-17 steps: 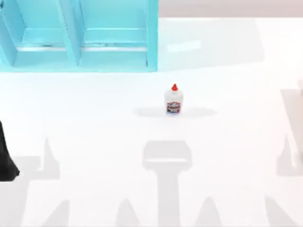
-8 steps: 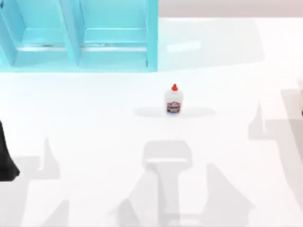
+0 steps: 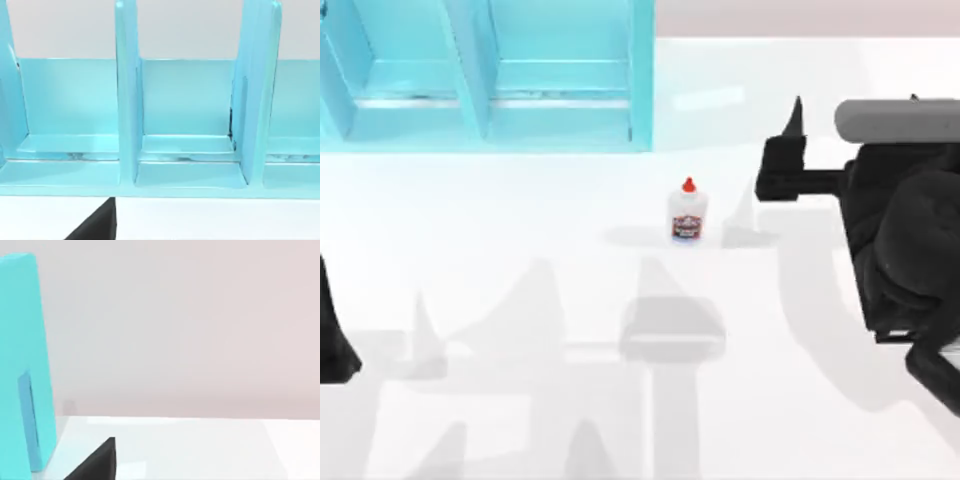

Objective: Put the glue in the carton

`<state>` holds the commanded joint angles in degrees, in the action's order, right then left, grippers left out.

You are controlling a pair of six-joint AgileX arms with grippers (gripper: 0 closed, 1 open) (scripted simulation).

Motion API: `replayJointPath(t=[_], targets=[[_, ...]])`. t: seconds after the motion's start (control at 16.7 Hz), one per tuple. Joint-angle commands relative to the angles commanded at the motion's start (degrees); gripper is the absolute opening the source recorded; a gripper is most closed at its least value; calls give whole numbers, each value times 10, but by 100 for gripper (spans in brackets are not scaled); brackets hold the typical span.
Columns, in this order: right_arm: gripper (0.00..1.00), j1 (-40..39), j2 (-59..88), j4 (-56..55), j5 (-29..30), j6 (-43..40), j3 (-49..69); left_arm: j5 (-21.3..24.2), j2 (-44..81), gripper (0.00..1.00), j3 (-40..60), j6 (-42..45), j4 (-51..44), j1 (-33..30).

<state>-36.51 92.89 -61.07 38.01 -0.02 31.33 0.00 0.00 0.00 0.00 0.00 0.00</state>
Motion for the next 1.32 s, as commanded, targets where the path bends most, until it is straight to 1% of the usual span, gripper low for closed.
replayJointPath(t=[0.36,0.54,0.66,0.9,1.2,1.32], targets=[[100,-125,318,-208,130,1,107,0,0,100,0,0,0,0],[100,-171,434,-284,178,1,145,0,0,100,0,0,0,0],[100,-193,487,-319,200,2,163,0,0,100,0,0,0,0],[100,-209,528,-346,216,2,176,0,0,100,0,0,0,0],[100,-205,527,-343,214,2,176,0,0,100,0,0,0,0],[100,-192,530,-330,200,2,194,0,0,100,0,0,0,0]])
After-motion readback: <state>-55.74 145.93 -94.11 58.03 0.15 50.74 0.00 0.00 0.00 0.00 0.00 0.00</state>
